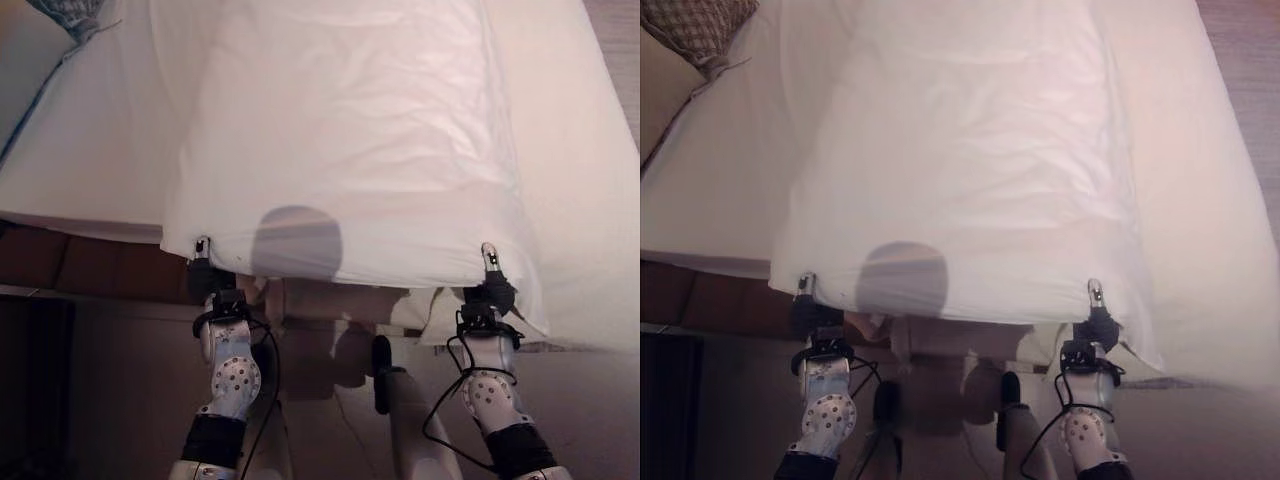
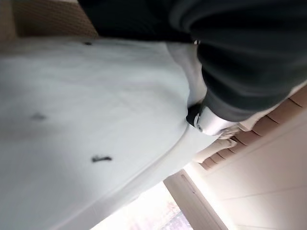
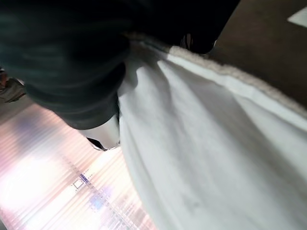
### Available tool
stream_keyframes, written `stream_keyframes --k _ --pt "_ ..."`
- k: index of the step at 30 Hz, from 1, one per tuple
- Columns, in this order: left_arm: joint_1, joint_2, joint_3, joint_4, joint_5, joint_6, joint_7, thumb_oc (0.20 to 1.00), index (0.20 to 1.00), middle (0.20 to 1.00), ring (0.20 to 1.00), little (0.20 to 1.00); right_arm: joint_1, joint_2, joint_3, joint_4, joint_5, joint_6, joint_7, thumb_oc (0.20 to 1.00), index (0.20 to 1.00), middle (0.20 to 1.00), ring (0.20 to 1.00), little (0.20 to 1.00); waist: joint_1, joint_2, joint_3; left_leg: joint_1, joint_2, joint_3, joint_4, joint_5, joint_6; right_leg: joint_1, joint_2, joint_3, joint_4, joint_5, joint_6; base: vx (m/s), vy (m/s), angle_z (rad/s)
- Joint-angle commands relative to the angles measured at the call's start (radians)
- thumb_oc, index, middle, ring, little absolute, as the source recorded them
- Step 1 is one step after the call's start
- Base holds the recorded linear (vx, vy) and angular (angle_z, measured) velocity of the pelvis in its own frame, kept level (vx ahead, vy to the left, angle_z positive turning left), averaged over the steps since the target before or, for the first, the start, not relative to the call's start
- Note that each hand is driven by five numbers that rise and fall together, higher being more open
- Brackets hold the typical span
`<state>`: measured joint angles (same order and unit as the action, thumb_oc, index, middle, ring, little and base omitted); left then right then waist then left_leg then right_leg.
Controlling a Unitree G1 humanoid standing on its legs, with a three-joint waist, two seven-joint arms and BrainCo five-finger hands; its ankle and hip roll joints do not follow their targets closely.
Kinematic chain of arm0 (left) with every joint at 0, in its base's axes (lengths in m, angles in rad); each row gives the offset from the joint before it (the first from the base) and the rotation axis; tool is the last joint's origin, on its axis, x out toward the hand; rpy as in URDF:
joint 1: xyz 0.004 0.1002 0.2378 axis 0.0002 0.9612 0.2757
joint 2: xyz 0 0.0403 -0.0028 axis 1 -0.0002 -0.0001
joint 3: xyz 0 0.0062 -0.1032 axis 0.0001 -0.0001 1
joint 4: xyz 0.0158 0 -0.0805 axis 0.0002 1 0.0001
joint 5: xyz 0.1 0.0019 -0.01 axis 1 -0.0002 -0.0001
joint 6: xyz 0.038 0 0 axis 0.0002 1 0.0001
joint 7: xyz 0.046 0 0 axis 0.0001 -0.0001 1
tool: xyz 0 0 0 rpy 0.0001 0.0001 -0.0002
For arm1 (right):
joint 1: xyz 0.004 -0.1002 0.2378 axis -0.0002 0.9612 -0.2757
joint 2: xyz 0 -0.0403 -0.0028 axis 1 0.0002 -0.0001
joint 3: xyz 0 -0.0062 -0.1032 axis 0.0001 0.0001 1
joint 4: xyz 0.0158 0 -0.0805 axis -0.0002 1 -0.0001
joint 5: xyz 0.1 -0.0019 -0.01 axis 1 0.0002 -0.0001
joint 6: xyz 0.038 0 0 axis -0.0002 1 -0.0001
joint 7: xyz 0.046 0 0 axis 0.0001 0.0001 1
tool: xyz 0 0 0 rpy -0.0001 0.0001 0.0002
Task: Make the bed
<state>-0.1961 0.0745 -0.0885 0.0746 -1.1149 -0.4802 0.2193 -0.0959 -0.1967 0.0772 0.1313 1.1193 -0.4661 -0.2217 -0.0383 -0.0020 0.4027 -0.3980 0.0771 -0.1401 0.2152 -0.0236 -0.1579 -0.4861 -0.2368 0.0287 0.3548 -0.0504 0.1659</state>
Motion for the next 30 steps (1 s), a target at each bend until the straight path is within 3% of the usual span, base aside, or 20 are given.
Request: stream_keyframes --k 1,2,4,5,6,8,9,10,11,13,19,20,21,22,24,25,27,28,29,30 --pt "0.032 0.128 0.115 -0.110 0.023 -0.110 -0.058 0.200 0.200 0.200 0.200 0.200 -0.009 -0.007 -0.034 -0.060 -0.060 -0.051 0.000 0.200 0.200 0.200 0.200 0.200 0.019 -0.034 -0.053 -0.026 -0.095 0.056 0.097 -0.058 0.114 0.158 -0.119 0.026 -0.293 0.290 0.051 0.12 0.663 0.48" --pt "0.044 0.133 0.119 -0.112 0.022 -0.108 -0.063 0.200 0.200 0.200 0.200 0.200 -0.015 -0.003 -0.027 -0.065 -0.076 -0.047 -0.005 0.200 0.200 0.200 0.200 0.200 0.026 -0.030 -0.054 -0.013 -0.103 0.086 0.100 -0.073 0.126 0.167 -0.147 -0.025 -0.324 0.327 0.038 0.14 0.667 0.27" --pt "0.073 0.135 0.125 -0.113 0.032 -0.100 -0.073 0.200 0.200 0.200 0.200 0.200 -0.026 0.003 -0.015 -0.059 -0.068 -0.044 0.017 0.200 0.200 0.200 0.200 0.200 0.042 -0.025 -0.058 0.009 -0.113 0.129 0.097 -0.088 0.141 0.180 -0.135 -0.127 -0.342 0.295 0.019 0.11 0.579 -0.45" --pt "0.084 0.135 0.122 -0.122 0.027 -0.095 -0.081 0.200 0.200 0.200 0.200 0.200 -0.023 0.000 -0.012 -0.058 -0.065 -0.040 0.020 0.200 0.200 0.200 0.200 0.200 0.040 -0.026 -0.066 0.011 -0.129 0.132 0.086 -0.080 0.152 0.176 -0.111 -0.129 -0.317 0.247 0.005 0.06 0.368 -0.83" --pt "0.085 0.135 0.122 -0.122 0.027 -0.095 -0.081 0.200 0.200 0.200 0.200 0.200 -0.022 0.000 -0.011 -0.058 -0.065 -0.040 0.021 0.200 0.200 0.200 0.200 0.200 0.041 -0.025 -0.065 0.014 -0.128 0.132 0.086 -0.081 0.152 0.175 -0.110 -0.128 -0.311 0.242 0.005 0.03 0.411 -0.88" --pt "0.081 0.128 0.112 -0.129 0.015 -0.090 -0.084 0.200 0.200 0.200 0.200 0.200 -0.019 -0.008 -0.004 -0.038 -0.057 -0.044 0.025 0.200 0.200 0.200 0.200 0.200 0.038 -0.034 -0.060 0.059 -0.169 0.158 0.017 -0.065 0.167 0.131 0.082 -0.094 -0.197 0.101 -0.038 0.01 0.417 -0.58" --pt "0.082 0.124 0.114 -0.131 0.015 -0.084 -0.086 0.200 0.200 0.200 0.200 0.200 -0.013 -0.012 -0.004 -0.036 -0.060 -0.039 0.030 0.200 0.200 0.200 0.200 0.200 0.037 -0.037 -0.060 0.072 -0.182 0.159 -0.011 -0.055 0.168 0.117 0.118 -0.094 -0.167 0.075 -0.046 0.01 0.324 -0.49" --pt "0.097 0.119 0.107 -0.130 0.031 -0.075 -0.076 0.200 0.200 0.200 0.200 0.200 0.001 -0.015 0.007 -0.033 -0.063 -0.037 0.044 0.200 0.200 0.200 0.200 0.200 0.032 -0.045 -0.056 0.104 -0.202 0.162 -0.065 -0.038 0.163 0.106 0.201 -0.110 -0.124 0.051 -0.066 0.02 0.198 -0.37" --pt "0.098 0.119 0.107 -0.130 0.032 -0.074 -0.075 0.200 0.200 0.200 0.200 0.200 0.002 -0.015 0.008 -0.033 -0.063 -0.037 0.044 0.200 0.200 0.200 0.200 0.200 0.033 -0.046 -0.056 0.106 -0.202 0.163 -0.068 -0.037 0.163 0.105 0.201 -0.108 -0.119 0.048 -0.066 0.02 0.147 -0.13" --pt "0.102 0.115 0.102 -0.132 0.057 -0.070 -0.059 0.200 0.200 0.200 0.200 0.200 0.014 -0.017 0.006 -0.032 -0.063 -0.038 0.047 0.200 0.200 0.200 0.200 0.200 0.030 -0.054 -0.044 0.123 -0.226 0.171 -0.083 -0.034 0.162 0.107 0.258 -0.117 -0.114 0.037 -0.079 0.01 0.046 -0.06" --pt "0.123 0.082 0.081 -0.121 0.036 -0.061 -0.078 0.200 0.200 0.200 0.200 0.200 0.030 -0.047 0.000 -0.031 -0.071 -0.038 0.039 0.200 0.200 0.200 0.200 0.200 0.028 -0.032 -0.044 0.086 -0.222 0.206 -0.004 -0.056 0.154 0.135 0.242 -0.097 -0.158 0.041 -0.095 0.00 -0.021 -0.01" --pt "0.121 0.066 0.075 -0.109 0.020 -0.053 -0.082 0.200 0.200 0.200 0.200 0.200 0.040 -0.065 -0.024 -0.018 -0.079 -0.042 0.028 0.200 0.200 0.200 0.200 0.200 0.020 -0.019 -0.036 0.043 -0.203 0.240 0.101 -0.035 0.097 0.168 0.224 -0.114 -0.194 0.031 -0.104 -0.01 -0.065 0.02" --pt "0.122 0.066 0.075 -0.109 0.020 -0.053 -0.082 0.200 0.200 0.200 0.200 0.200 0.040 -0.065 -0.024 -0.018 -0.079 -0.042 0.028 0.200 0.200 0.200 0.200 0.200 0.019 -0.019 -0.037 0.042 -0.203 0.240 0.101 -0.035 0.097 0.167 0.224 -0.115 -0.194 0.031 -0.104 -0.04 -0.098 0.34" --pt "0.106 0.056 0.073 -0.101 0.013 -0.063 -0.077 0.200 0.200 0.200 0.200 0.200 0.033 -0.076 -0.035 -0.003 -0.087 -0.045 0.018 0.200 0.200 0.200 0.200 0.200 0.019 -0.014 -0.026 0.019 -0.186 0.239 0.158 0.007 0.045 0.167 0.223 -0.121 -0.188 0.028 -0.115 -0.04 -0.040 0.52" --pt "0.099 0.050 0.086 -0.080 0.014 -0.071 -0.056 0.200 0.200 0.200 0.200 0.200 0.024 -0.074 -0.040 0.039 -0.094 -0.042 0.002 0.200 0.200 0.200 0.200 0.200 0.021 -0.018 -0.036 0.026 -0.192 0.201 0.170 -0.028 0.071 0.150 0.230 -0.108 -0.171 0.028 -0.118 -0.01 -0.032 0.42" --pt "0.102 0.048 0.094 -0.079 0.013 -0.068 -0.050 0.200 0.200 0.200 0.200 0.200 0.021 -0.070 -0.043 0.047 -0.089 -0.044 -0.002 0.200 0.200 0.200 0.200 0.200 0.016 -0.021 -0.043 0.036 -0.174 0.214 0.152 -0.066 0.095 0.143 0.226 -0.105 -0.164 0.028 -0.116 0.00 -0.014 -0.06" --pt "0.107 0.052 0.110 -0.079 0.033 -0.072 -0.030 0.200 0.200 0.200 0.200 0.200 0.004 -0.067 -0.061 0.084 -0.099 -0.049 -0.021 0.200 0.200 0.200 0.200 0.200 0.020 -0.040 -0.046 0.020 -0.105 0.182 0.137 -0.072 0.110 0.128 0.209 -0.087 -0.152 0.025 -0.113 -0.02 0.033 -0.16" --pt "0.107 0.056 0.118 -0.083 0.048 -0.081 -0.014 0.200 0.200 0.200 0.200 0.200 -0.004 -0.070 -0.070 0.097 -0.119 -0.048 -0.038 0.200 0.200 0.200 0.200 0.200 0.028 -0.047 -0.046 0.025 -0.071 0.146 0.086 -0.045 0.112 0.119 0.196 -0.082 -0.147 0.025 -0.109 -0.02 0.147 -0.09" --pt "0.104 0.058 0.135 -0.068 0.068 -0.087 0.014 0.200 0.200 0.200 0.200 0.200 -0.008 -0.066 -0.096 0.128 -0.131 -0.062 -0.066 0.200 0.200 0.200 0.200 0.200 0.037 -0.043 -0.055 0.043 0.013 0.075 -0.068 0.049 0.104 0.099 0.197 -0.074 -0.136 0.017 -0.105 -0.01 0.119 -0.14" --pt "0.104 0.057 0.135 -0.069 0.070 -0.087 0.016 0.200 0.200 0.200 0.200 0.200 -0.008 -0.067 -0.096 0.128 -0.131 -0.062 -0.067 0.200 0.200 0.200 0.200 0.200 0.035 -0.043 -0.056 0.051 0.013 0.074 -0.086 0.058 0.102 0.099 0.196 -0.076 -0.135 0.016 -0.106 -0.01 0.151 -0.14"
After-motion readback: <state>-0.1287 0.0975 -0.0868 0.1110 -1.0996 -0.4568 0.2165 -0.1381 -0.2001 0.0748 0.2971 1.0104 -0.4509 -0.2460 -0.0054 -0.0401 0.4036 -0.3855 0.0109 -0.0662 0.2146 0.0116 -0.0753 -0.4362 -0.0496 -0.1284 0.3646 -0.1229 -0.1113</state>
